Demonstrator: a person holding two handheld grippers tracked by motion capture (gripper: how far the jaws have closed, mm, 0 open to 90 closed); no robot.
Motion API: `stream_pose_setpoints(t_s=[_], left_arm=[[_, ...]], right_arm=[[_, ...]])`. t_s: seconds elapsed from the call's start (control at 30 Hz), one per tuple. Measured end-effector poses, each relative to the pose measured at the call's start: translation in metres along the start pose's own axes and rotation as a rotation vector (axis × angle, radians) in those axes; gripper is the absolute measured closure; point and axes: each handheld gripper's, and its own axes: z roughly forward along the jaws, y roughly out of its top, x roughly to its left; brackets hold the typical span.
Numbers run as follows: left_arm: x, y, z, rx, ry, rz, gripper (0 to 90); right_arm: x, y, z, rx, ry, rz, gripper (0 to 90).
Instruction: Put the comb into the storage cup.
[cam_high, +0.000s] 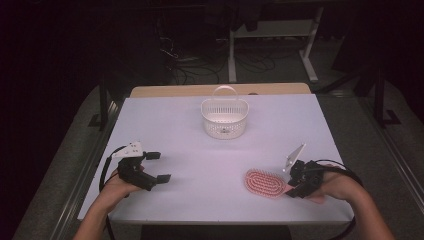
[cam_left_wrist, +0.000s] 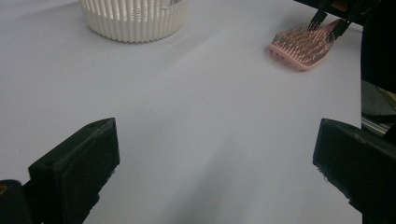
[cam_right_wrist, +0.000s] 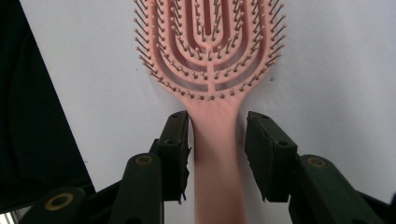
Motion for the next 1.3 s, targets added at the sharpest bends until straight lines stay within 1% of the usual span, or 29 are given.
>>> stream_pose_setpoints(t_s=[0.27, 0.43, 0.67, 0.8, 0.93, 1.1, 1.13, 1.3], left_arm=[[0.0003, 0.0001, -0.0008, -0.001, 0.001, 0.002, 0.5], [0.0001, 0.0001, -0.0007, -0.001, 0.001, 0.003, 0.5], [0.0003, 0.0001, -0.0007, -0.001, 0.001, 0.003, 0.5], [0.0000, 0.0002, -0.0005, -0.001, 0.001, 0.004, 0.5], [-0.0002, 0.0000, -0.0002, 0.002, 0.000, 0.004, 0.5], [-0.0002, -0.0002, 0.0002, 0.003, -0.001, 0.004, 0.5], [-0.0003, -0.0002, 0.0003, 0.003, -0.001, 0.004, 0.5], [-0.0001, -0.0004, 0.0010, 0.008, -0.002, 0.004, 0.5]], right_arm=[[0.0010, 0.0016, 0.0041, 0.022, 0.006, -0.011, 61.7], [0.0015, 0.0027, 0.0064, 0.023, 0.006, -0.012, 64.5], [0.0025, 0.0041, 0.0069, 0.034, -0.002, -0.022, 65.6], [0.0040, 0.0050, 0.0070, 0.044, -0.016, -0.032, 66.6], [0.0043, 0.0056, 0.0071, 0.048, -0.017, -0.046, 67.8], [0.0037, 0.0053, 0.0069, 0.044, -0.015, -0.042, 68.7], [0.0035, 0.0049, 0.0068, 0.042, -0.012, -0.035, 68.7], [0.0010, 0.0011, 0.0060, -0.003, -0.003, -0.020, 68.8]])
